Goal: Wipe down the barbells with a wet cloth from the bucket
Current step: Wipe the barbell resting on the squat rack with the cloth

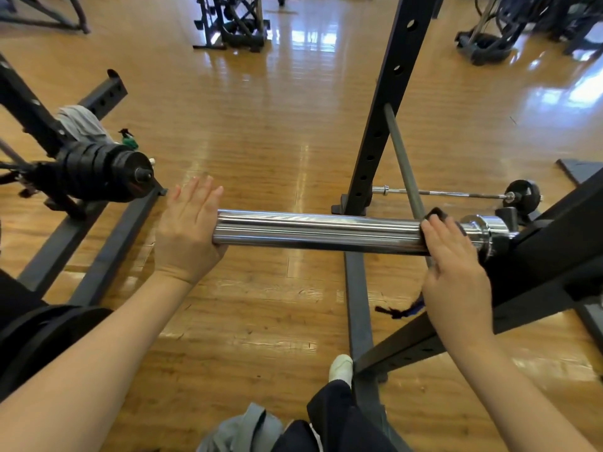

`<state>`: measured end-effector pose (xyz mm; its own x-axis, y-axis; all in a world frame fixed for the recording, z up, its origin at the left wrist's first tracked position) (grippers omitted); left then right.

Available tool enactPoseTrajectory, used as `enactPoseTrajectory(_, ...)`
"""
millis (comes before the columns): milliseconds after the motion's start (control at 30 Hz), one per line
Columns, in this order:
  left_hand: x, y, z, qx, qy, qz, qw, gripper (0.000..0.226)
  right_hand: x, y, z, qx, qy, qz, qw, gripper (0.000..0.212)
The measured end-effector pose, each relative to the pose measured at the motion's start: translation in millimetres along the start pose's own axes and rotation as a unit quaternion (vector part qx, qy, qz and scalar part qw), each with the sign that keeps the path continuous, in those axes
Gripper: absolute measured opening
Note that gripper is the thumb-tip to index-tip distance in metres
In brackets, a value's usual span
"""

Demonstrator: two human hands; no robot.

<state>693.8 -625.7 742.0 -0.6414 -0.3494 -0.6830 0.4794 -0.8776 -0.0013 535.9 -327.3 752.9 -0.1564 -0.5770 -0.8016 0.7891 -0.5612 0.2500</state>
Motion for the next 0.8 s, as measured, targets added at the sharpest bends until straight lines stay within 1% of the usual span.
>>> enactPoseTrajectory(67,1,0,0,0.001,0.008,-0.003,1.000,0.058,-8,-8,-8,0.020,-0.004,0.007,1.000,0.056)
enactPoseTrajectory(200,1,2,1,-0.001,0.020,-0.004,1.000,0.062,-1,-7,7,0.064,-0.008,-0.005,0.998,0.050)
enactPoseTrajectory(267,0,1,1,-0.003,0.020,-0.003,1.000,0.063,6,9,15,0.042,-0.008,-0.006,0.999,0.049)
enactPoseTrajectory(333,0,1,1,-0.005,0.019,-0.005,1.000,0.064,12,24,14,-0.013,-0.002,-0.011,1.000,0.050)
enactPoseTrajectory(400,0,1,1,-0.007,0.018,-0.007,1.000,0.062,9,25,6,-0.052,0.005,-0.016,0.998,0.052)
enactPoseTrajectory(433,0,0,1,-0.006,0.016,-0.007,1.000,0.061,5,19,2,-0.049,0.003,-0.013,0.999,0.052)
enactPoseTrajectory(533,0,0,0,-0.005,0.008,-0.010,1.000,0.058,-8,-9,-4,0.040,-0.005,0.005,0.999,0.052)
enactPoseTrajectory(600,0,1,0,-0.007,0.002,-0.010,1.000,0.057,-4,-10,3,0.069,-0.002,-0.006,0.998,0.052)
enactPoseTrajectory(633,0,1,-1,-0.009,0.001,-0.010,1.000,0.056,2,-3,8,0.062,0.004,-0.015,0.998,0.051)
enactPoseTrajectory(700,0,1,-2,-0.010,-0.002,-0.013,1.000,0.055,12,17,19,0.018,0.003,-0.016,1.000,0.049)
enactPoseTrajectory(800,-1,1,0,-0.011,0.005,-0.011,1.000,0.059,15,31,16,-0.034,0.015,-0.005,0.999,0.051)
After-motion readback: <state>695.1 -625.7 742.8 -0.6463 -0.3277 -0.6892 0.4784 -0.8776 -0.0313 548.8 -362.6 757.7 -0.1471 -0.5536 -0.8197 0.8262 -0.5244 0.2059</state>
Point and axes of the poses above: each hand's wrist, its own z-axis towards the middle knuckle, its own x-axis out of the palm, y = z × x, the point moved 6 cm from there along z, towards the middle knuckle, and after that the axes turned 12 degrees about -x, right-handed, at the moved point
